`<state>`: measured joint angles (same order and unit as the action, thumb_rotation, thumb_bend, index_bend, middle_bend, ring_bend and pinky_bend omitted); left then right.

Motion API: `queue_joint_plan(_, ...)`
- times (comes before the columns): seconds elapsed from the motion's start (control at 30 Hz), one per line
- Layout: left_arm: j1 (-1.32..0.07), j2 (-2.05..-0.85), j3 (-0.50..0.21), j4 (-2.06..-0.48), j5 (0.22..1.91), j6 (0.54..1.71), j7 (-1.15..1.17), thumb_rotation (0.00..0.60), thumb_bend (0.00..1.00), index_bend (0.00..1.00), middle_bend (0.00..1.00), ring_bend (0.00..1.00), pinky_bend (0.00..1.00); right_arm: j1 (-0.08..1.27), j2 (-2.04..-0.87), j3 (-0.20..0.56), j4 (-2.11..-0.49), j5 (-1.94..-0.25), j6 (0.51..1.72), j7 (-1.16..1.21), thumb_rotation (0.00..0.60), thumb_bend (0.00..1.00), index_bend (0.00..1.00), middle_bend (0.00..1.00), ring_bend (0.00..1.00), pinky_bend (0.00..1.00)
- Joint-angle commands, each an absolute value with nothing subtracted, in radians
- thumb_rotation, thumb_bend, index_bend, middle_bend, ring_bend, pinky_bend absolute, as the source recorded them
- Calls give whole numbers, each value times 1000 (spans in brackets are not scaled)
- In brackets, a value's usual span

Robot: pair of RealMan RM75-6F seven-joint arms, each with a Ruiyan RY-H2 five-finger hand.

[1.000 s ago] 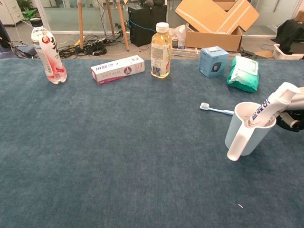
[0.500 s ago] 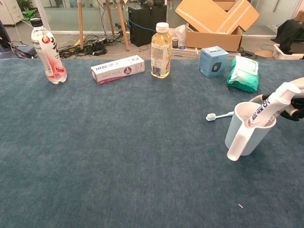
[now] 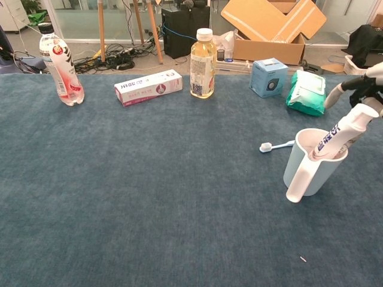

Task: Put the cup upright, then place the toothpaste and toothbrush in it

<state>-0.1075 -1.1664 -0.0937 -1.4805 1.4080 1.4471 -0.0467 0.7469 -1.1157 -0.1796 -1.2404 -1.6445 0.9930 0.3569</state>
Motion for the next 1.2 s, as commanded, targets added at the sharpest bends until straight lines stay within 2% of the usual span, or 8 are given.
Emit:
queue_joint_plan(0.03, -102, -1168, -89, -1476, 1414, 1454, -57, 600, 355, 569, 463, 541, 520, 720, -1071, -144, -1303, -1598, 1004, 288, 600, 642, 299, 545, 654, 857)
queue_joint_plan(0.13, -97, -1172, -85, -1468, 1415, 1458, -68, 600, 356, 568, 463, 541, 520, 718, -1054, -127, -1334, -1559, 966, 222, 600, 583, 303, 443, 503, 765)
queue_joint_plan(0.23, -95, -1173, -82, -1465, 1420, 1462, -72, 600, 356, 568, 463, 542, 520, 725, -1049, -106, -1358, -1499, 901, 132, 600, 495, 311, 313, 266, 544)
queue_joint_plan(0.4, -94, -1174, -81, -1462, 1424, 1463, -77, 600, 356, 568, 463, 541, 520, 740, -1068, -61, -1380, -1373, 814, -42, 600, 334, 334, 236, 193, 381)
queue_joint_plan(0.53, -95, -1173, -82, -1458, 1421, 1458, -83, 600, 356, 568, 463, 542, 520, 752, -1096, -34, -1379, -1306, 788, -177, 600, 275, 335, 333, 389, 616)
queue_joint_plan(0.67, -96, -1172, -82, -1456, 1419, 1455, -89, 600, 355, 569, 463, 541, 520, 769, -1128, -10, -1380, -1228, 762, -295, 600, 221, 335, 655, 742, 938)
queue_joint_plan(0.8, -96, -1171, -83, -1456, 1418, 1453, -93, 600, 356, 568, 463, 541, 520, 793, -1154, 7, -1388, -1120, 723, -401, 600, 189, 335, 937, 982, 1000)
queue_joint_plan(1.2, -93, -1167, -82, -1460, 1421, 1458, -100, 600, 356, 569, 463, 542, 520, 845, -1308, 13, -1315, -879, 736, -619, 600, 182, 383, 1000, 1000, 1000)
